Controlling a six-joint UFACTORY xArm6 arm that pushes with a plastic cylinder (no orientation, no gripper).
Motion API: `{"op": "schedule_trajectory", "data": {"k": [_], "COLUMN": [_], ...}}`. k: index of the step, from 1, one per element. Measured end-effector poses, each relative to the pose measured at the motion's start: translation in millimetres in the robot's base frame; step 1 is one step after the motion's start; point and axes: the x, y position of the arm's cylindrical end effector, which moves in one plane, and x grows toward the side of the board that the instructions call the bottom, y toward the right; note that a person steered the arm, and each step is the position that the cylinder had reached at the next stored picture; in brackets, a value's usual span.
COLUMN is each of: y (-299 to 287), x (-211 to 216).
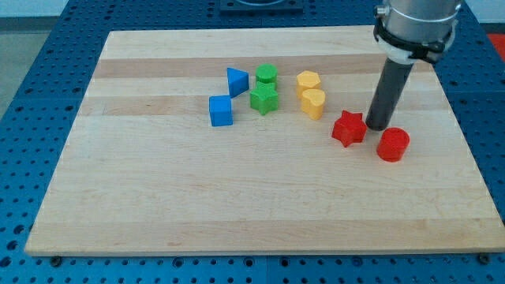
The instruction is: Push the red star below the green star
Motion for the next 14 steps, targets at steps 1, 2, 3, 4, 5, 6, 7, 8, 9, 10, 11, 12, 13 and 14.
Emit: {"op": "schedule_trajectory", "data": {"k": [1, 2, 3, 4, 5, 6, 7, 8, 9, 10, 11, 12, 13, 14], "y": [-9.0, -26.7, -44.4, -55.3, -56.7, -57.9, -58.4, -58.4, -60.9, -67.2, -81.5, -99.9, -118.8, -135.8], "x": [5.8, 5.8, 5.8, 6.2, 24.6, 52.3, 51.6, 40.8, 31.7, 19.9, 10.2, 9.6, 9.6, 9.6]}}
